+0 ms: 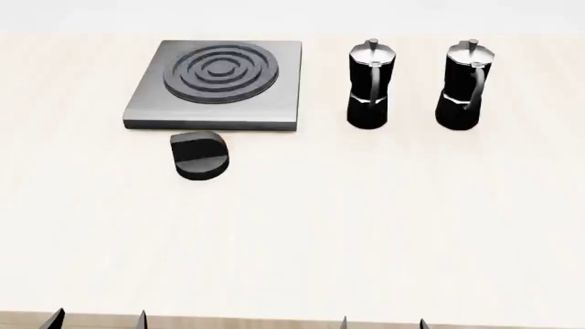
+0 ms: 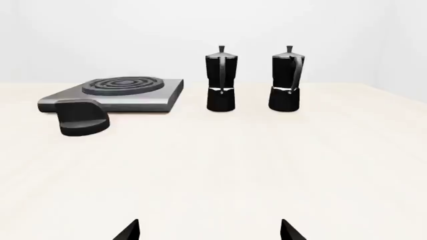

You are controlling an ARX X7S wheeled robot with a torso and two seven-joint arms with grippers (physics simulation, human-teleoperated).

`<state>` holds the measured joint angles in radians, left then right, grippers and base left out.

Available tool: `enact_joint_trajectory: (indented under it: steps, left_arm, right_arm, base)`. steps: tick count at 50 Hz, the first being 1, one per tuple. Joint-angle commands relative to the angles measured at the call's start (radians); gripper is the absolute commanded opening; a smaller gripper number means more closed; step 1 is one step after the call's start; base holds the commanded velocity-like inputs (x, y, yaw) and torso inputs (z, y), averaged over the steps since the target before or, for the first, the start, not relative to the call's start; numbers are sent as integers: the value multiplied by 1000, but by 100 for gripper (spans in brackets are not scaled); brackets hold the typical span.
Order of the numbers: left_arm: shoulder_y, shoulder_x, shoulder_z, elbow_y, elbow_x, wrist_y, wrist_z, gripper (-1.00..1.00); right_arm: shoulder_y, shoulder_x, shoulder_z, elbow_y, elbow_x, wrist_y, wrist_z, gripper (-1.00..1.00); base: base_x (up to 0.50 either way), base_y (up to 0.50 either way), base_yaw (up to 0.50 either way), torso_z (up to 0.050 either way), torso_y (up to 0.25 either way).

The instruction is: Turn off the stove.

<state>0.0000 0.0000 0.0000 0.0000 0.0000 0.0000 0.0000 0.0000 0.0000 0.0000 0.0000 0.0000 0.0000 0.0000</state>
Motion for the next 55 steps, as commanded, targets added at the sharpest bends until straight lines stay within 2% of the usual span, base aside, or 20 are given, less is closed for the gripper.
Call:
enact_joint_trajectory:
  steps: [1, 22, 27, 33, 38, 43, 45, 55]
  left_arm:
    - [-1, -16, 19, -6, -15, 1, -19, 100]
    - [-12, -63, 74, -15, -53, -8, -88, 100]
    - [8, -77, 103, -3, 6, 27, -123, 100]
    - [36, -96, 129, 48, 53, 64, -147, 100]
    - [58, -102, 115, 142, 7, 18, -142, 100]
    - [80, -111, 132, 226, 40, -15, -164, 100]
    - [83, -117, 144, 261, 57, -69, -165, 100]
    - [111, -130, 124, 443, 37, -159, -183, 100]
  right_arm:
    - [-1, 17, -19, 2, 23, -1, 11, 100]
    - [3, 68, -78, -8, 58, 9, 65, 100]
    - [-19, 75, -77, -78, 73, 48, 80, 100]
    - [-43, 86, -80, -150, 49, 62, 118, 100]
    - [-65, 96, -79, -231, 50, 104, 137, 100]
    - [-101, 99, -86, -347, 27, 146, 172, 100]
    - [-110, 104, -88, -385, 24, 170, 177, 100]
    - [-149, 129, -102, -570, 23, 276, 191, 100]
  base:
    - [0, 0, 0, 0, 0]
    - [0, 0, 0, 0, 0]
    - [0, 0, 0, 0, 0]
    - [0, 0, 0, 0, 0]
    - [0, 0, 0, 0, 0]
    - [0, 0, 0, 0, 0]
    - [0, 0, 0, 0, 0]
    - [0, 0, 0, 0, 0]
